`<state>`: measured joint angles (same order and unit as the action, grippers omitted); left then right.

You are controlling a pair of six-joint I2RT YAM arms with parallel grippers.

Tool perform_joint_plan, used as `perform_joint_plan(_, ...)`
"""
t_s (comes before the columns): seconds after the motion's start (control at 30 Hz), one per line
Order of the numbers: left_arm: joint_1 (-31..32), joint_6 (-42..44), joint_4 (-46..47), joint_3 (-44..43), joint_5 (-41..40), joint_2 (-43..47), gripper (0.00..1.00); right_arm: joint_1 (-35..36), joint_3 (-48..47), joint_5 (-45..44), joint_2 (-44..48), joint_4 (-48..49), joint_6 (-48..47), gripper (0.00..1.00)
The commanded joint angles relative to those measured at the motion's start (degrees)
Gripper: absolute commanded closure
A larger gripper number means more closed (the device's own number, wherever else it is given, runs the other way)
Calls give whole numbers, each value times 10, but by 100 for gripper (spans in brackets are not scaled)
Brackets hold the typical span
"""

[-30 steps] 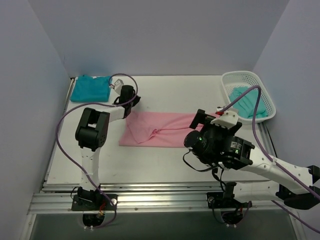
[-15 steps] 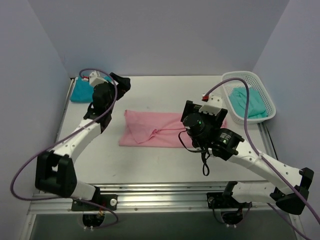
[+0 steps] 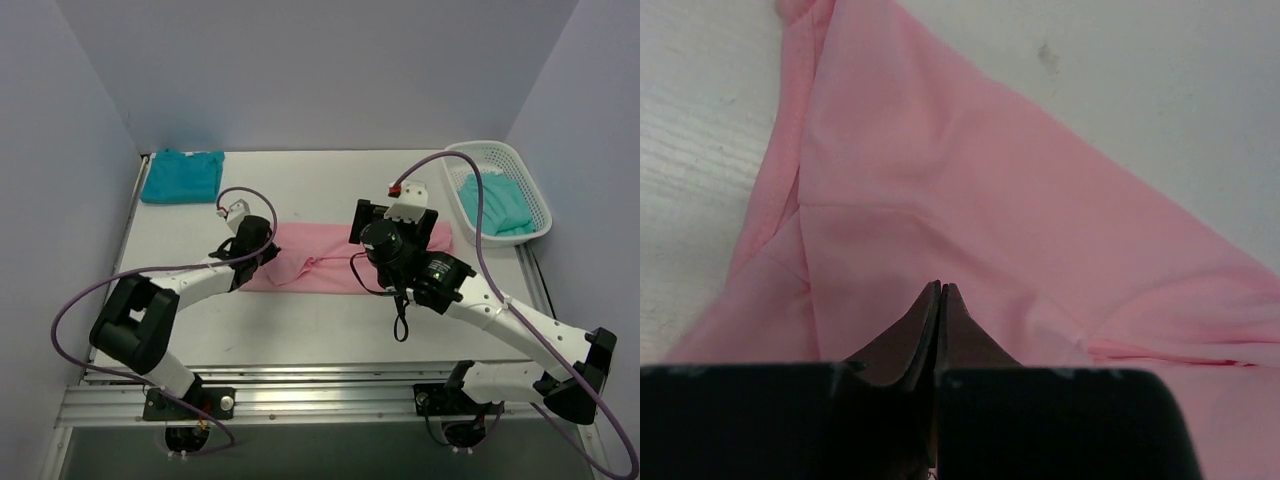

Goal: Fold and stack the t-shirts
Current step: Fold the tshirt

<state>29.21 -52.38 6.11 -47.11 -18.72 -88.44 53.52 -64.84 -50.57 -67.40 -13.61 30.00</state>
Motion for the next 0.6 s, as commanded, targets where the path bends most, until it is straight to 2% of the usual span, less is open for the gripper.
perform_joint_plan(0.0, 10, -12, -5, -10, -15, -38, 98, -10, 5, -6, 14, 10, -12, 0)
perform_joint_plan(0.3, 12, -29, 2, -23, -15, -136, 98, -28, 9, -8, 25, 0, -13, 0)
perform_joint_plan(0.57, -1, -22, -5, -80, -16, -207, 98, -47, 3, -6, 31, -10, -19, 0)
